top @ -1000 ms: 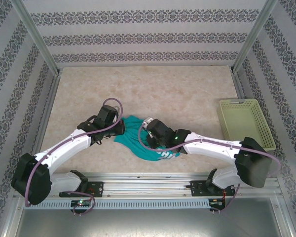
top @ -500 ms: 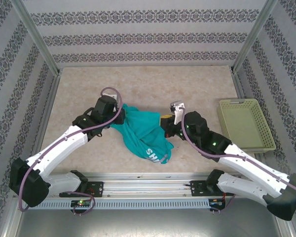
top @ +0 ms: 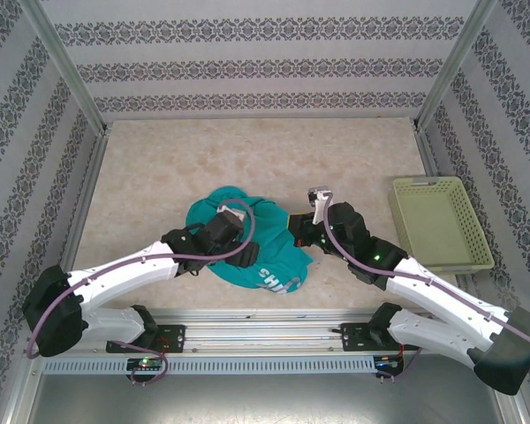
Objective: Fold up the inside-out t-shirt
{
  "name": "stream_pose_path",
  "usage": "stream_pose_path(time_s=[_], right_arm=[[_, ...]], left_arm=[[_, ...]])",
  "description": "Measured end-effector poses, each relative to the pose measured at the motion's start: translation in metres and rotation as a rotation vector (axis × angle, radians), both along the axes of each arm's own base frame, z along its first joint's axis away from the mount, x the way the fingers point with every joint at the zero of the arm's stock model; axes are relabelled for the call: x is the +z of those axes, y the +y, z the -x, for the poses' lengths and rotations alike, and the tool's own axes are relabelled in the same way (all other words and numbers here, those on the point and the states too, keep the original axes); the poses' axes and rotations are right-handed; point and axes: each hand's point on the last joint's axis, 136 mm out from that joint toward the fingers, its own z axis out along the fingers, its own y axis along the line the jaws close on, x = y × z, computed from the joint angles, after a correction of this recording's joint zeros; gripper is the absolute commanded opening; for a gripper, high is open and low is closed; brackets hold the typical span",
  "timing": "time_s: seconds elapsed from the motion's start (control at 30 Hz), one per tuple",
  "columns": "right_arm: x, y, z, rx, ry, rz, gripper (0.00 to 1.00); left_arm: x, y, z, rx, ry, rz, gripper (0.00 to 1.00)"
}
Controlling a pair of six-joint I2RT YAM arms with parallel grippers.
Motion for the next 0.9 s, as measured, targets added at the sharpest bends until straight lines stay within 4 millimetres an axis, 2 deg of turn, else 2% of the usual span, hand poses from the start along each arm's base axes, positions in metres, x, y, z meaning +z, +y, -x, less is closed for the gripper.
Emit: stream_pose_path(time_s=[0.13, 0.23, 0.3, 0.37, 0.47, 0.53, 0.6, 0.63, 0.7, 0.8, 0.87, 0.9], right_arm=[[0.0, -0.001, -0.001, -0.008, 0.003, -0.005, 0.0], [0.001, -0.001, -0.002, -0.008, 0.002, -0.007, 0.0], [0.001, -0.001, -0.002, -0.008, 0.002, -0.007, 0.0], [0.001, -0.001, -0.001, -0.008, 0.002, -0.007, 0.0], [0.004, -0.004, 0.001, -0.009, -0.003, -0.011, 0.0], [0.009, -0.007, 0.004, -0.012, -0.012, -0.018, 0.0], [0.014, -0.011, 0.006, -0.014, -0.024, -0.027, 0.0], [0.016, -0.012, 0.007, -0.014, -0.027, -0.03, 0.0], [0.017, -0.012, 0.008, -0.014, -0.027, -0.031, 0.0], [0.022, -0.013, 0.008, -0.013, -0.021, -0.026, 0.0], [0.031, -0.016, 0.006, -0.027, -0.027, -0.032, 0.0], [0.036, -0.02, 0.004, -0.042, -0.031, -0.037, 0.0]], left_arm=[[-0.015, -0.006, 0.004, -0.014, 0.018, 0.006, 1.0], [-0.022, -0.012, 0.002, -0.022, 0.015, 0.023, 0.98], [-0.027, -0.013, -0.001, -0.015, 0.016, 0.001, 0.86], [-0.034, -0.012, -0.009, 0.009, 0.016, -0.027, 0.71], [-0.04, -0.003, -0.019, 0.055, 0.019, -0.04, 0.37], [-0.037, 0.007, -0.03, 0.097, 0.012, -0.034, 0.18], [-0.029, 0.017, -0.039, 0.133, -0.002, -0.029, 0.03], [-0.019, 0.02, -0.045, 0.146, -0.019, -0.025, 0.0], [0.013, 0.019, -0.055, 0.153, -0.077, 0.002, 0.0], [0.093, 0.011, -0.062, 0.139, -0.217, 0.139, 0.0], [0.151, 0.01, -0.052, 0.105, -0.319, 0.272, 0.0], [0.17, 0.011, -0.046, 0.089, -0.354, 0.321, 0.0]])
